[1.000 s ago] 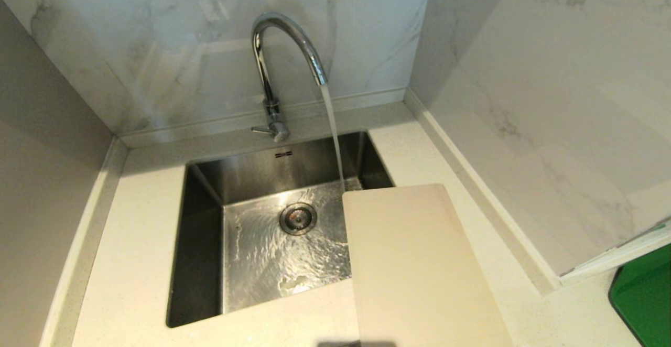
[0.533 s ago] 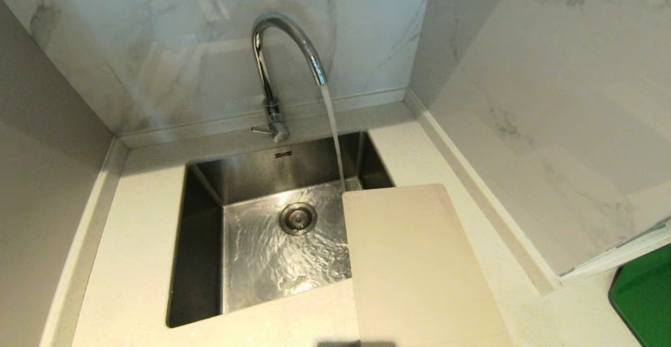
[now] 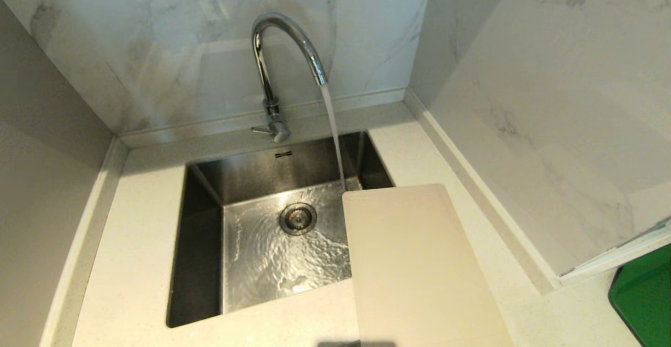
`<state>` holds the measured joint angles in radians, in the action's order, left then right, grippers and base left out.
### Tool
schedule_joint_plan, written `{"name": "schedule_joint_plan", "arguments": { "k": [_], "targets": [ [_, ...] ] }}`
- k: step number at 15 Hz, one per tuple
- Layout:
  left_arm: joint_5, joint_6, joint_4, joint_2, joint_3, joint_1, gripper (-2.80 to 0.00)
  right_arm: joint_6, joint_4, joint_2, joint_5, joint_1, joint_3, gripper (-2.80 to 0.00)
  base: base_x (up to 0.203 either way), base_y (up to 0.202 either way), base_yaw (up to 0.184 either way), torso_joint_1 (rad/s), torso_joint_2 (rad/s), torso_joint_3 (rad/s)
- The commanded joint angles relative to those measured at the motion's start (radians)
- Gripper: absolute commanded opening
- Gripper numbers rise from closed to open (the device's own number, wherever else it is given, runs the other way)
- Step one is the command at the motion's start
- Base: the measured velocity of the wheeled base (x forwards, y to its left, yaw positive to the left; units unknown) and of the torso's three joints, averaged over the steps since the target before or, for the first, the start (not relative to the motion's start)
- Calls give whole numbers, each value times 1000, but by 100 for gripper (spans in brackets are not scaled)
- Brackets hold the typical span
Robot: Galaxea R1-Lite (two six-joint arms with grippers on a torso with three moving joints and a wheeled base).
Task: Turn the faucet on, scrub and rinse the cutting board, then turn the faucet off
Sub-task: Pick up the cutting board
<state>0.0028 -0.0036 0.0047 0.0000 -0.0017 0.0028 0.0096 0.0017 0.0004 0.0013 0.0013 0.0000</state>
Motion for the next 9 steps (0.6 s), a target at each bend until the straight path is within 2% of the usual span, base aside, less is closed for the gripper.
{"name": "schedule_joint_plan", "arguments": {
  "k": [1, 9],
  "targets": [
    [0, 0, 0, 3, 0, 0, -280, -2, 0, 0, 0, 0, 1, -280, 0, 0, 0, 0, 0, 0],
    [0, -1, 0, 3, 0, 0, -280, -10, 5, 1, -1, 0, -4, -280, 0, 0, 0, 0, 0, 0]
  ]
}}
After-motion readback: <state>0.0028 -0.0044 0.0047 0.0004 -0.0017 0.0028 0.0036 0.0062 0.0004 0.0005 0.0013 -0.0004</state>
